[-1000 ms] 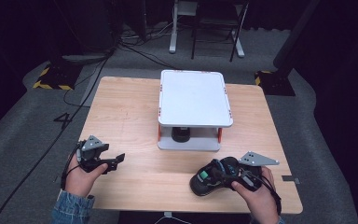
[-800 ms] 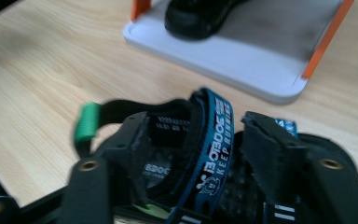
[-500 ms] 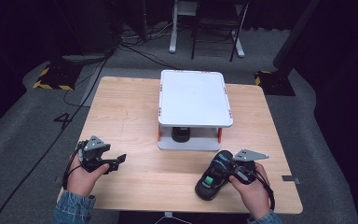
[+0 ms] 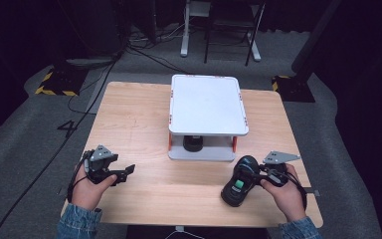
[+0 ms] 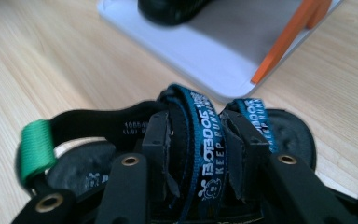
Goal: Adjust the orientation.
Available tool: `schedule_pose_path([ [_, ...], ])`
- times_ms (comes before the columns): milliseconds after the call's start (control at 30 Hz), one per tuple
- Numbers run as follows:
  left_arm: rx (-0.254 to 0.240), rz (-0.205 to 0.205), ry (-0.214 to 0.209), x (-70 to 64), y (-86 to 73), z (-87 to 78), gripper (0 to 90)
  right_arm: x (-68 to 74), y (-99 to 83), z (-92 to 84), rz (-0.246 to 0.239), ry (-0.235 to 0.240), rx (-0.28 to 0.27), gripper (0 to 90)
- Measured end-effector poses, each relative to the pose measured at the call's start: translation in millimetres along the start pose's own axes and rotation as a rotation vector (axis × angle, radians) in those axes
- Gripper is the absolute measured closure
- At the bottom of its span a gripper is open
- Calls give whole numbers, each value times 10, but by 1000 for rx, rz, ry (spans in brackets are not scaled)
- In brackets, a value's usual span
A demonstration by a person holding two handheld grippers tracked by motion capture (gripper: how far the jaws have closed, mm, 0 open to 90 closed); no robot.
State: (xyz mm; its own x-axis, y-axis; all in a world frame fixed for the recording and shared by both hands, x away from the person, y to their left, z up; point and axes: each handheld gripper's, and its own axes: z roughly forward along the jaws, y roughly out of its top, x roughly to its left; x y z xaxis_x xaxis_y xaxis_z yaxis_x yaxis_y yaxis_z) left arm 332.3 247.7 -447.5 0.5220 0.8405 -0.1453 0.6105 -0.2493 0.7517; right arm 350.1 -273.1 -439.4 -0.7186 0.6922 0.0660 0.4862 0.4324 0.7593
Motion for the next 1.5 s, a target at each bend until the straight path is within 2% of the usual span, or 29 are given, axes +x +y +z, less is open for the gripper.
schedule_pose_path([
  [67, 0, -2, 2, -5, 0, 5, 225, -23, -1, -28, -4, 4, -19, 638],
  [167, 1, -1, -2, -13, 2, 4, 225, 24, 34, -68, 19, -8, -63, 511],
  [200, 0, -1, -3, -14, 3, 1, 226, 60, 50, -91, 21, -28, -78, 487],
  [233, -3, -1, -1, -13, 4, -2, 226, 157, 80, -132, 29, -57, -96, 463],
  [267, -4, 0, -3, -10, 5, -6, 226, 157, 80, -132, 29, -57, -96, 463],
  [300, -7, -4, -2, -10, 5, -8, 226, 230, 98, -157, 32, -61, -100, 452],
  [367, -5, -3, -1, -4, 6, -9, 225, 411, 126, -176, 36, -39, -110, 441],
  [400, -6, -1, 1, -3, 6, -6, 225, 557, 137, -162, 29, -17, -101, 441],
  [500, 0, 5, -7, -8, 14, 6, 225, 741, 143, -90, -5, 3, -67, 446],
  [567, -3, 6, -7, -20, 23, 20, 225, 812, 138, -19, -18, 17, -46, 473],
  [600, 0, 11, -7, -21, 30, 22, 226, 817, 127, 12, -10, 0, -25, 488],
  [633, -1, 8, -12, -28, 37, 32, 226, 798, 90, 41, -17, -60, 18, 523],
  [667, -1, 8, -12, -28, 37, 32, 225, 798, 90, 41, -17, -60, 18, 523],
  [700, -1, 12, -11, -25, 43, 36, 226, 773, 48, 34, -29, -65, 62, 587],
  [733, -3, 11, -10, -23, 47, 44, 226, 773, 48, 34, -29, -65, 62, 587],
  [767, -3, 7, -13, -25, 57, 63, 225, 762, 27, -1, -31, -1, 106, 705],
  [833, -1, 9, -13, -27, 65, 70, 225, 764, 25, -29, -49, -3, 124, 732],
  [933, 0, 16, -25, -46, 89, 96, 225, 749, 27, -158, -72, -4, 153, 785],
  [967, -2, 18, -27, -54, 100, 113, 225, 723, 21, -241, -77, -15, 161, 787],
  [1100, -1, 25, -31, -61, 117, 131, 225, 660, -18, -379, -66, -22, 170, 790],
  [1233, 1, 32, -37, -72, 136, 159, 225, 517, -109, -575, -16, -59, 157, 764],
  [1367, 3, 29, -37, -89, 147, 168, 225, 392, -206, -652, 31, -99, 170, 718],
  [1500, 3, 35, -37, -87, 149, 163, 225, 353, -252, -671, 48, -95, 165, 665],
])
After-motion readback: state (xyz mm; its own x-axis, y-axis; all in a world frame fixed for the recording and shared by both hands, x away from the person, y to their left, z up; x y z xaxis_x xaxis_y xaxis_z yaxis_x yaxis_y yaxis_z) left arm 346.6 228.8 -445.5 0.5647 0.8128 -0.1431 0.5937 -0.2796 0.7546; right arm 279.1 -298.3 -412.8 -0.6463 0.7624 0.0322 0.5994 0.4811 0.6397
